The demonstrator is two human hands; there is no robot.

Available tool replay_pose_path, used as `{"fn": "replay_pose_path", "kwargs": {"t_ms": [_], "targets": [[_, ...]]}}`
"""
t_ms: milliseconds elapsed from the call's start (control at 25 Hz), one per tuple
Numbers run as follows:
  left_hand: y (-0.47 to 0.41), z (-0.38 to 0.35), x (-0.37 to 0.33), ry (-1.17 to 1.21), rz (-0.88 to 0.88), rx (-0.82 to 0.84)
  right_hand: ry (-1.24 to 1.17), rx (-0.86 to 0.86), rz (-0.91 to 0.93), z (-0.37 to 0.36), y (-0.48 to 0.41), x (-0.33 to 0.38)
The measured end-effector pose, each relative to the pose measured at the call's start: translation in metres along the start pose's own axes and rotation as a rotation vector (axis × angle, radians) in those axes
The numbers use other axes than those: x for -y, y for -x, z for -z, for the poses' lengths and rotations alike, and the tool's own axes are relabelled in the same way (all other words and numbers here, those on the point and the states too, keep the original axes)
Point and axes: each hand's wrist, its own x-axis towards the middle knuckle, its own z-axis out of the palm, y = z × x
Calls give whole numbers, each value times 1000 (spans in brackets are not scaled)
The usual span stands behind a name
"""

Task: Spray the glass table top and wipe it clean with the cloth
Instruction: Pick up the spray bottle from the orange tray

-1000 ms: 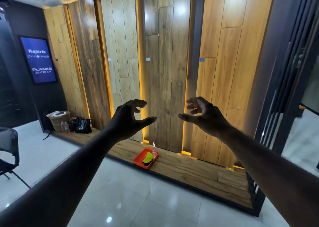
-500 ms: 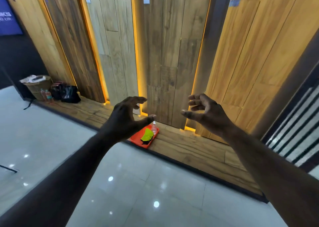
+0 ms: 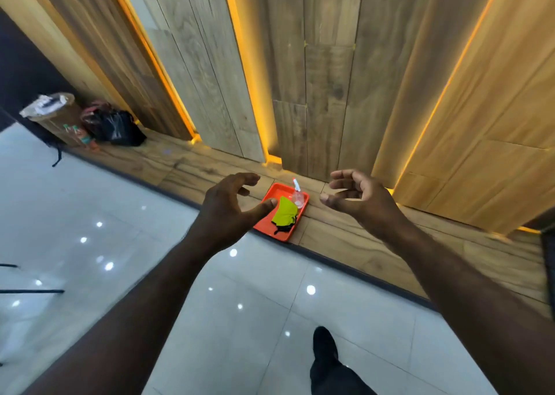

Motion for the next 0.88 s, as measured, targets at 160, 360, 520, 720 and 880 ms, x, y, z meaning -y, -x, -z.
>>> {"fn": "replay_pose_path", "kwargs": {"t_ms": [160,360,520,720,880], "targets": [[-95,-4,58,59,131,53,-1,55,-123,-35,-125,-11],[-218,-40,169,127,247,133,54,68,-221,-92,-266,-64],[-339,-90,273,136,288,315,115,-7,-371,-145,-366,-141],[-417,-181,385,140,465,594,119,18,-735,-195,-450,-256],[-447,-276,479,65,524,732,218,17,-840,-231,-515,-371]]}}
